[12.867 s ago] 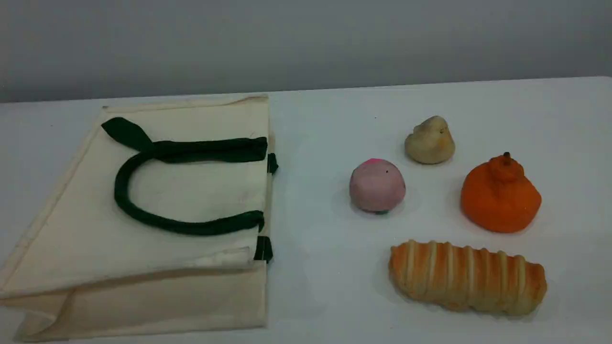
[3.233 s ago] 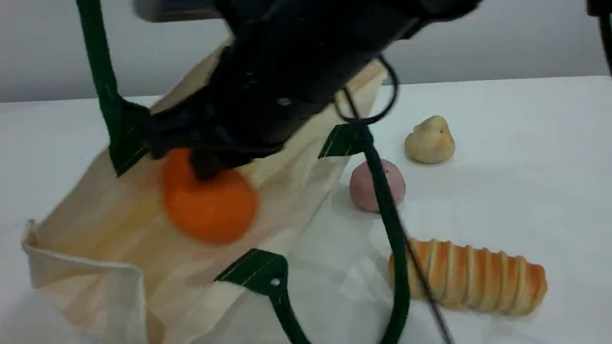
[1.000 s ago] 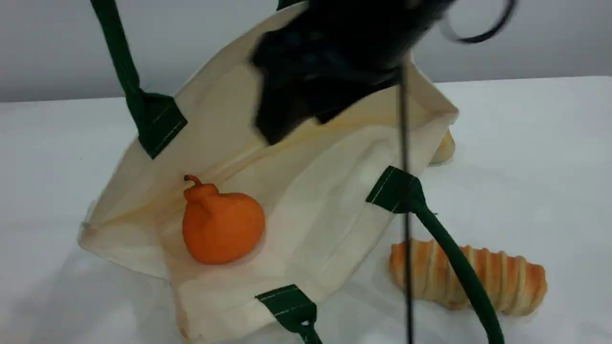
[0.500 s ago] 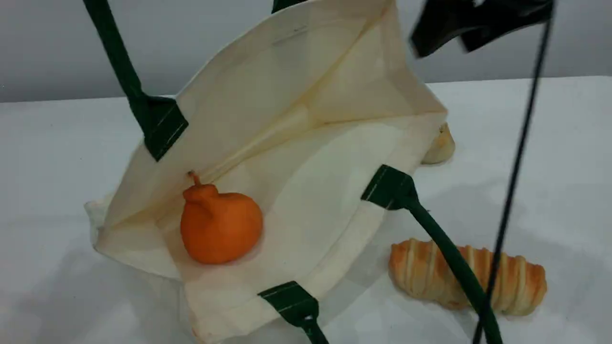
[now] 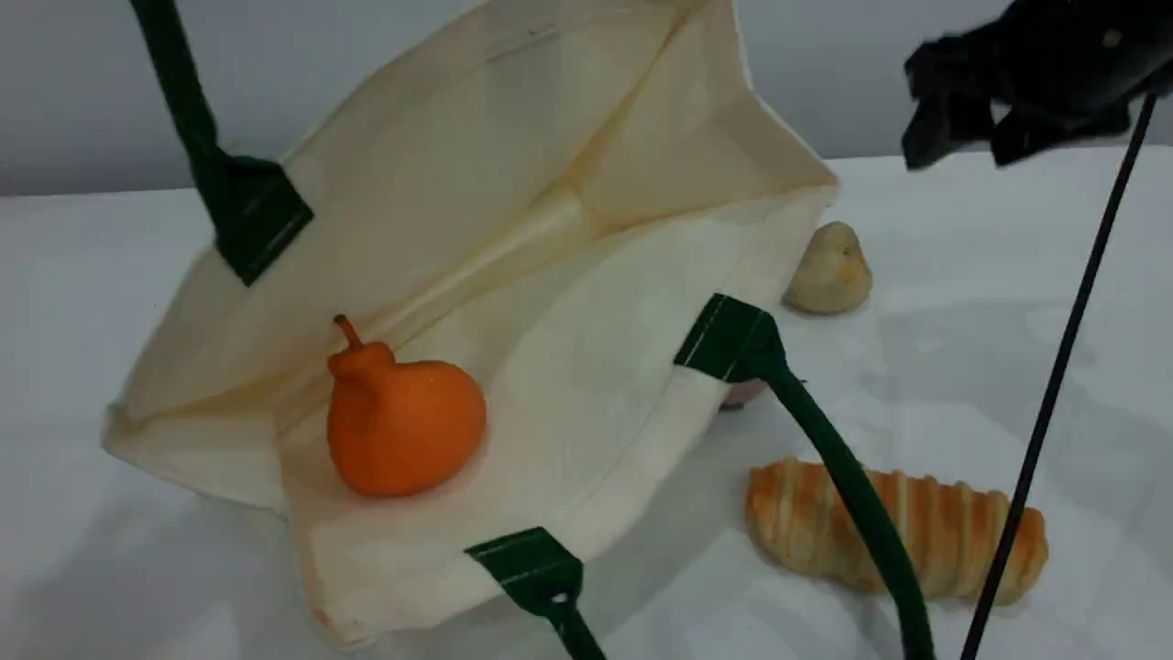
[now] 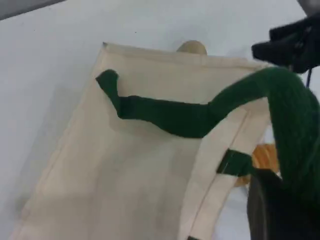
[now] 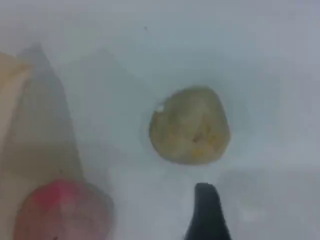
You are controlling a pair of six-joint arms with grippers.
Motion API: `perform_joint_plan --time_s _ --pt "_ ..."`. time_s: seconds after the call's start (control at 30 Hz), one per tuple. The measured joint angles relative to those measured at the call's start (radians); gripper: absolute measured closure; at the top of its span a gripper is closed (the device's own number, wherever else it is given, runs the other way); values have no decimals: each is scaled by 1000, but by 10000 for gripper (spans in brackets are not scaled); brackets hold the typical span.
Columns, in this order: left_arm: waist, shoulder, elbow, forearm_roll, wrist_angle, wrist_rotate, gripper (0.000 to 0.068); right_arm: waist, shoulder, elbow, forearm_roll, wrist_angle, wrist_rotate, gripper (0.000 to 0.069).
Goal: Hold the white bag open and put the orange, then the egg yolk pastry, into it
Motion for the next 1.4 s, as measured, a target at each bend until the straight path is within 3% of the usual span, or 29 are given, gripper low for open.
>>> perform_joint_plan --time_s 0.2,0.5,0.8,1.4 --pt "0 3 0 71 -10 -43 615 0 3 -5 60 -50 -48 232" --pt "0 3 0 85 -12 -126 615 21 1 -5 115 -75 -87 232" --pt "0 2 0 70 -33 -140 615 123 19 -13 115 -131 -132 232" --pt "0 1 1 48 -8 -147 615 121 297 -130 142 -251 -142 232"
